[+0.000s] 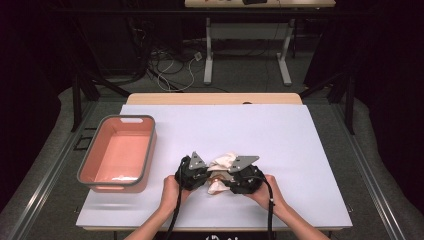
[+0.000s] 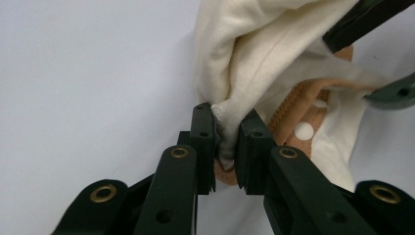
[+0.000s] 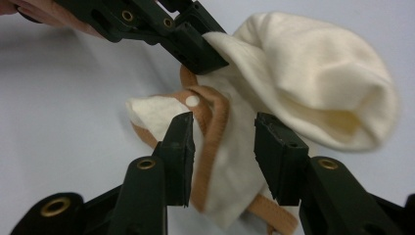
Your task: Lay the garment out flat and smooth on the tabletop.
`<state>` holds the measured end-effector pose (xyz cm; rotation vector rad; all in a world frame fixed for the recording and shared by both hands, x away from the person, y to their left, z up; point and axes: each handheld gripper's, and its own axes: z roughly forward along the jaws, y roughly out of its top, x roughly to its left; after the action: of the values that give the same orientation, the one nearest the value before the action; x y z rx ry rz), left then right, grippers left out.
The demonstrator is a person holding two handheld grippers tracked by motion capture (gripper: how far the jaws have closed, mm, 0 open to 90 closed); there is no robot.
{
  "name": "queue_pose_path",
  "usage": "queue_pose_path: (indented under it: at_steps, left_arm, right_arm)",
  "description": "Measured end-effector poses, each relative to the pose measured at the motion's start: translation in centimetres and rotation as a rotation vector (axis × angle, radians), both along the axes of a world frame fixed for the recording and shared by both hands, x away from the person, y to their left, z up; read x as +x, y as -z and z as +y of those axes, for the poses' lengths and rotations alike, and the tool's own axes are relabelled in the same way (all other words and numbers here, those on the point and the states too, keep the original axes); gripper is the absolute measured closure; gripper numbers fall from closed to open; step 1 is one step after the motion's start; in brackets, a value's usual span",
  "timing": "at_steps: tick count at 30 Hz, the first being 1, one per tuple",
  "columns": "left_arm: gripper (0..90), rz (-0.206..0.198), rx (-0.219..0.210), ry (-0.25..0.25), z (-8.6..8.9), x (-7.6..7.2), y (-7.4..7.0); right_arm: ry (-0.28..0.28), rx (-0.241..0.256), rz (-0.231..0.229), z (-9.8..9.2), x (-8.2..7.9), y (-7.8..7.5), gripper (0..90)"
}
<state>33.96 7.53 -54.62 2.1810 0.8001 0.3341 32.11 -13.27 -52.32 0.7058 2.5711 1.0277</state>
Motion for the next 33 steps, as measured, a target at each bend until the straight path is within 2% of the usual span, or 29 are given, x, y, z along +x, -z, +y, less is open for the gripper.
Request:
queue_pose_path:
  at_steps: [1, 3, 4, 5, 6, 7, 8, 11, 12, 17, 21, 24, 26, 33]
  left_arm:
    - [79.9, -0.002, -0.004, -0.003, -0.1, 0.0, 0.0]
    - [79.8, -0.011, 0.0, 0.003, -0.2, -0.1, -0.1]
    - [79.8, -0.012, 0.003, 0.003, -0.3, -0.1, -0.1]
    - [78.5, -0.009, 0.004, 0.006, -0.3, -0.2, -0.1]
    - [77.3, -0.009, 0.004, 0.006, -0.3, -0.2, -0.1]
    - [75.8, -0.007, 0.001, 0.005, -0.2, -0.2, -0.1]
    - [73.5, -0.001, 0.003, 0.011, -0.1, -0.3, -0.2]
    - [69.8, 0.006, 0.002, 0.008, 0.0, -0.3, -0.2]
    - [64.7, 0.009, 0.004, 0.007, 0.2, -0.5, -0.3]
    - [54.5, 0.01, 0.016, 0.011, 0.6, -0.8, -0.6]
    - [49.8, 0.023, 0.032, 0.009, 1.2, -1.2, -0.8]
    - [49.4, 0.038, 0.037, 0.011, 1.5, -1.5, -0.7]
    - [49.1, 0.058, 0.063, 0.022, 1.3, -1.7, -0.5]
    - [49.1, 0.075, 0.086, 0.027, 0.7, -1.4, 0.2]
  right_arm:
    - [-0.001, -0.001, 0.003, 0.2, 0.1, 0.1, 58.9]
    - [0.013, -0.02, -0.02, 0.6, 0.2, 0.5, 68.0]
    - [0.013, -0.02, -0.02, 0.6, 0.2, 0.5, 68.0]
    - [0.033, -0.017, -0.032, 0.4, 0.3, 0.6, 78.7]
    - [0.033, -0.017, -0.032, 0.4, 0.3, 0.6, 78.7]
    - [0.052, -0.017, -0.04, 0.2, 0.4, 0.6, 86.3]
    - [0.059, -0.01, -0.039, 0.0, 0.5, 0.6, 88.2]
    - [0.066, -0.013, -0.036, -0.1, 0.5, 0.5, 88.6]
    - [0.072, -0.008, -0.036, -0.3, 0.5, 0.5, 88.8]
    - [0.092, 0.011, -0.039, -0.9, 0.5, 0.3, 88.8]
    - [0.109, 0.022, -0.044, -1.2, 0.6, 0.3, 88.8]
    - [0.119, 0.022, -0.047, -1.5, 0.6, 0.2, 88.7]
    - [0.13, 0.02, -0.051, -1.8, 0.5, 0.1, 88.7]
    - [0.185, 0.015, -0.054, -3.0, 0.6, -0.1, 88.6]
